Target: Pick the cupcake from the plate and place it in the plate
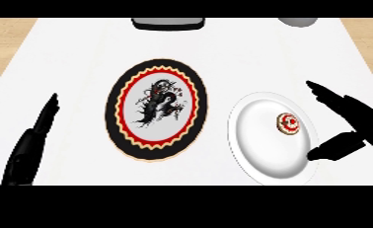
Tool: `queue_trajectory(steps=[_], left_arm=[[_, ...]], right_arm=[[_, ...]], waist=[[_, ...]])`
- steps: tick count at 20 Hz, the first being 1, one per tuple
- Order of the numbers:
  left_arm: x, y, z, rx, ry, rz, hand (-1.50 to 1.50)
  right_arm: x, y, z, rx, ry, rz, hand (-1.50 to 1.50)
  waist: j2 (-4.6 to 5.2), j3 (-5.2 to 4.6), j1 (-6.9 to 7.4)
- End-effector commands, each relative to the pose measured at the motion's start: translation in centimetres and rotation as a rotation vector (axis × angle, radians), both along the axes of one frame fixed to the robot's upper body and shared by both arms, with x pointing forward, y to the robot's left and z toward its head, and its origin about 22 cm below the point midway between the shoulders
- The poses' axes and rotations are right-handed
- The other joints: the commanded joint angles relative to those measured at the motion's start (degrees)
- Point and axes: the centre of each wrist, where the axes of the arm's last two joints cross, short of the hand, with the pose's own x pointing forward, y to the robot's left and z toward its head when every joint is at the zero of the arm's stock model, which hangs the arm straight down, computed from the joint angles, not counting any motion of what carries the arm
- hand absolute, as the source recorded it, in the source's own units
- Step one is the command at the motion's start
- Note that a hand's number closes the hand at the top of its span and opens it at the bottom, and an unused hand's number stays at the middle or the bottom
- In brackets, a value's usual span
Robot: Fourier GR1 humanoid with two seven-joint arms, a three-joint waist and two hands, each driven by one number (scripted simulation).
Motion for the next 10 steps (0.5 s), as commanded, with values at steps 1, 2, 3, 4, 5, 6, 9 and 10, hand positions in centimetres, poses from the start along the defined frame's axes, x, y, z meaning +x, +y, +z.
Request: queue_trajectory(steps=[1, 2, 3, 4, 5, 6, 9, 10], left_arm=[[1.0, -1.5, 0.2, 0.01, 0.008, 0.001, 0.0], [-0.7, 0.9, 0.5, 0.0, -0.001, -0.003, 0.0], [1.3, 0.6, 1.6, -0.003, 0.004, 0.003, 0.0], [-0.8, 0.8, 1.4, 0.016, 0.002, -0.011, 0.0], [0.6, -0.4, -0.6, -0.004, 0.002, 0.005, 0.0], [0.8, -0.6, -0.2, 0.002, -0.004, 0.014, 0.0], [0.9, -0.1, -1.4, -0.007, -0.001, -0.014, 0.0], [1.8, 0.9, 1.1, 0.007, 0.0, 0.02, 0.0]], right_arm=[[0.7, 0.6, -2.0, -0.028, 0.035, 0.018, -1.5], [0.8, 0.7, -0.4, -0.014, 0.016, 0.009, -1.5], [0.7, 2.7, 1.4, -0.021, 0.019, 0.015, -1.5], [0.2, 0.5, -0.9, -0.016, 0.02, -0.004, -1.5], [0.9, -0.2, -1.4, 0.0, 0.031, 0.009, -1.5], [0.2, 2.4, -3.5, -0.017, 0.033, 0.022, -1.5], [-0.3, 3.5, -3.2, -0.003, 0.015, 0.005, -1.5], [0.8, 0.0, -2.3, 0.0, 0.042, 0.007, -1.5]], waist=[[0.02, 0.01, -0.07], [-0.03, 0.0, -0.03], [-0.05, -0.02, -0.21], [-0.04, 0.0, -0.06], [0.01, 0.0, -0.13], [0.02, 0.0, -0.12], [-0.01, -0.02, -0.33], [0.0, 0.0, -0.18]])
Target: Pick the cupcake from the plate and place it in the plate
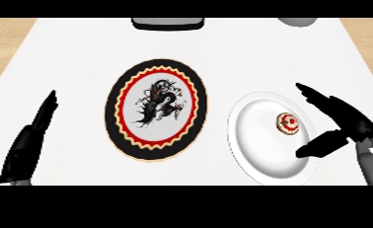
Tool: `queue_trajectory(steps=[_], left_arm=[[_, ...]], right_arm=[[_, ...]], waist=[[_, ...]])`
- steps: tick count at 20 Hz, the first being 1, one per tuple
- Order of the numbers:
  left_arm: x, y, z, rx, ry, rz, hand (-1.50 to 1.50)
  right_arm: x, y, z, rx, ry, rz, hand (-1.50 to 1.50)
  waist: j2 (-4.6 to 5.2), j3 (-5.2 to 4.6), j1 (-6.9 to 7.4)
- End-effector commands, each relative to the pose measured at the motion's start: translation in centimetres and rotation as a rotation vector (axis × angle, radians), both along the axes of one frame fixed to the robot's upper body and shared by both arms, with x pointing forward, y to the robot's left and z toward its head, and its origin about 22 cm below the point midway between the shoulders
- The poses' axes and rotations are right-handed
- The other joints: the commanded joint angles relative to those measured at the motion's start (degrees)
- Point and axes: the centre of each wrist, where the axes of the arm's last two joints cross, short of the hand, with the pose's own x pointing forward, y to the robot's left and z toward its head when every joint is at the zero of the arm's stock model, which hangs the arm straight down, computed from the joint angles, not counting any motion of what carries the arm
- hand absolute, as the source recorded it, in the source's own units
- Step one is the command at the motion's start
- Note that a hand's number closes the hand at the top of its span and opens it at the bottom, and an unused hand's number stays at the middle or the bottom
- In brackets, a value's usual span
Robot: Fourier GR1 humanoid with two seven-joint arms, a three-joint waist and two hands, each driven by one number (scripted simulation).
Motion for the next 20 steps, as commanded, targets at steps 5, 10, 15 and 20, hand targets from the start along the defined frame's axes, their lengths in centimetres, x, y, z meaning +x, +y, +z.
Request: queue_trajectory(steps=[5, 10, 15, 20], left_arm=[[0.5, -1.4, -1.3, 0.015, -0.002, -0.009, 0.0], [-0.1, 1.0, 0.9, 0.009, -0.009, 0.007, 0.0], [-0.8, 0.2, 0.7, -0.01, -0.002, -0.008, 0.0], [1.7, -2.7, 0.8, 0.002, -0.042, -0.145, 0.0]], right_arm=[[1.3, 2.7, -2.4, 0.069, -0.061, 0.017, 1.5], [1.1, 2.1, -3.2, 0.054, -0.099, 0.02, 1.5], [3.5, 0.9, -1.8, -0.055, -0.157, 0.125, 1.5], [8.2, 4.2, 6.2, -0.436, -0.293, 0.459, 1.5]], waist=[[0.03, 0.01, 0.04], [-0.01, 0.01, 0.09], [0.13, 0.05, 1.01], [2.64, -0.01, 9.76]])
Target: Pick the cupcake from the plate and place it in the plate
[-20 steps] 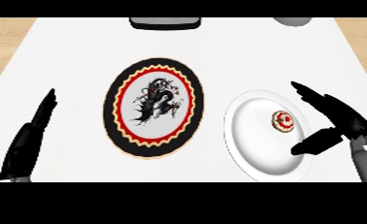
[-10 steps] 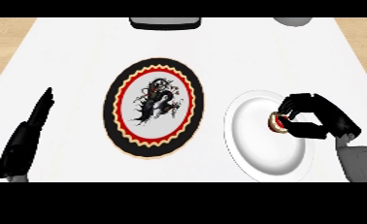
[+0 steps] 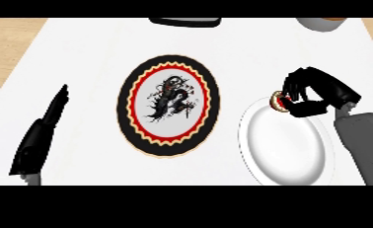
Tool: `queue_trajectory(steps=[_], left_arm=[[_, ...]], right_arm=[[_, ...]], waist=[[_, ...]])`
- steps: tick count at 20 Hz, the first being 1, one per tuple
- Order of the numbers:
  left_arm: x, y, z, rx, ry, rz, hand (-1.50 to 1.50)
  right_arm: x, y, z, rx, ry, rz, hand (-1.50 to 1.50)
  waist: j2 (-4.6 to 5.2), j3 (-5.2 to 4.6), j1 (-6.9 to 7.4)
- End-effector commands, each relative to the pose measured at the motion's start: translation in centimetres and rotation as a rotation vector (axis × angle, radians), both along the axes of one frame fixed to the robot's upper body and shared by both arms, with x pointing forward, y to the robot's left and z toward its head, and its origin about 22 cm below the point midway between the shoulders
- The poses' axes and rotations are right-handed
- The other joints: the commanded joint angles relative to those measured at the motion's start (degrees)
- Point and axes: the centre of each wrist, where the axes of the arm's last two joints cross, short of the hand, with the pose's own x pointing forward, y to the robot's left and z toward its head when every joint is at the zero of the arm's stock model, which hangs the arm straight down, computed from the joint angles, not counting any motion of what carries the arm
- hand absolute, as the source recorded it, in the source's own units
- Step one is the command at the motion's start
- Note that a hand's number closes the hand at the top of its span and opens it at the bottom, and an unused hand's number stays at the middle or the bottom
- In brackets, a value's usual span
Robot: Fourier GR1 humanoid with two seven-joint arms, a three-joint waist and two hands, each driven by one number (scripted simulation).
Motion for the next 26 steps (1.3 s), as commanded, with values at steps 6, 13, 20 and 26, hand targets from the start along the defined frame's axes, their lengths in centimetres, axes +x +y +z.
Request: queue_trajectory(steps=[6, 13, 20, 26], left_arm=[[1.7, -1.2, 0.6, -0.002, -0.021, -0.052, 0.0], [1.1, -0.3, -0.2, 0.004, 0.003, -0.016, 0.0], [1.5, 0.1, 0.8, 0.01, -0.007, 0.015, 0.0], [-1.3, 1.9, 0.1, 0.009, 0.014, 0.058, 0.0]], right_arm=[[5.6, 1.1, 5.9, -0.24, -0.358, 0.22, 1.5], [8.5, 1.1, 8.4, -0.069, -0.669, 0.27, 1.5], [10.9, 4.6, 9.7, 0.22, -0.735, 0.519, 1.5], [11.3, 10.3, 9.5, 0.302, -0.673, 0.678, 1.5]], waist=[[1.26, 0.24, 2.68], [0.47, 0.16, 0.52], [-0.37, 0.03, -1.56], [-1.2, -0.06, -3.51]])
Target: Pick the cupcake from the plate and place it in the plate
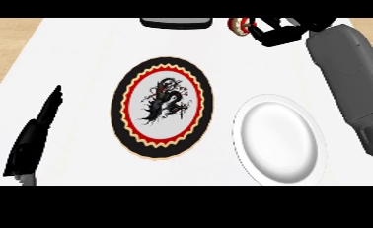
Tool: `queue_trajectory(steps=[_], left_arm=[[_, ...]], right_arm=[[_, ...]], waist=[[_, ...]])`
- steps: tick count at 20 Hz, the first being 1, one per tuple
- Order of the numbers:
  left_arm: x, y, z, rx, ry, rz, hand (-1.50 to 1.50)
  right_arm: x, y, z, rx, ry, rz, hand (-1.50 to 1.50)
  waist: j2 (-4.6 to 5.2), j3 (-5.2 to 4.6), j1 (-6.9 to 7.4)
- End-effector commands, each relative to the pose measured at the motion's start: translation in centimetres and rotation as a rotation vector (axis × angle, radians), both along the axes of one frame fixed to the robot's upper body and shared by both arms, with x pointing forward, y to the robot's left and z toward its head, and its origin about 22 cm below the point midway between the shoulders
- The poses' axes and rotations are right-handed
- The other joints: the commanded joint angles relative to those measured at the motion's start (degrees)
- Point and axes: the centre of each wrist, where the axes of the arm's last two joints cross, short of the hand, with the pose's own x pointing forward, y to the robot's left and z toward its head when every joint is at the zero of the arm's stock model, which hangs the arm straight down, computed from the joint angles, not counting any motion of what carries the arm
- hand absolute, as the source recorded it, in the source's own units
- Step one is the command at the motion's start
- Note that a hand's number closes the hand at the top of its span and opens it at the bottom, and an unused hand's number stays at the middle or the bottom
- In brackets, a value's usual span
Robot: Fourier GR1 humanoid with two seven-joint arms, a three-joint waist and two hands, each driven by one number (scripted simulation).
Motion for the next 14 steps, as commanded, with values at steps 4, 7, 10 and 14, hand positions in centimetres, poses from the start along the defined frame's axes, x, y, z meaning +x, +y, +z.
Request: queue_trajectory(steps=[4, 7, 10, 14], left_arm=[[-0.6, 1.1, 0.6, -0.014, 0.006, 0.046, 0.0], [-1.3, 0.4, 0.7, -0.006, 0.01, 0.024, 0.0], [-2.5, 0.6, -0.4, -0.005, 0.02, 0.019, 0.0], [-1.4, -0.4, -1.1, 0.001, 0.011, 0.027, 0.0]], right_arm=[[-0.4, 7.6, 0.5, 0.013, 0.077, 0.178, 1.5], [-1.3, 11.4, 0.8, 0.01, 0.111, 0.192, 1.5], [-2.1, 14.8, 1.0, 0.01, 0.133, 0.182, 1.5], [-4.1, 19.2, -1.4, -0.079, 0.197, 0.205, 1.5]], waist=[[-0.6, -0.05, -1.82], [-0.72, -0.06, -1.95], [-0.66, -0.05, -1.78], [-0.58, -0.07, -1.92]])
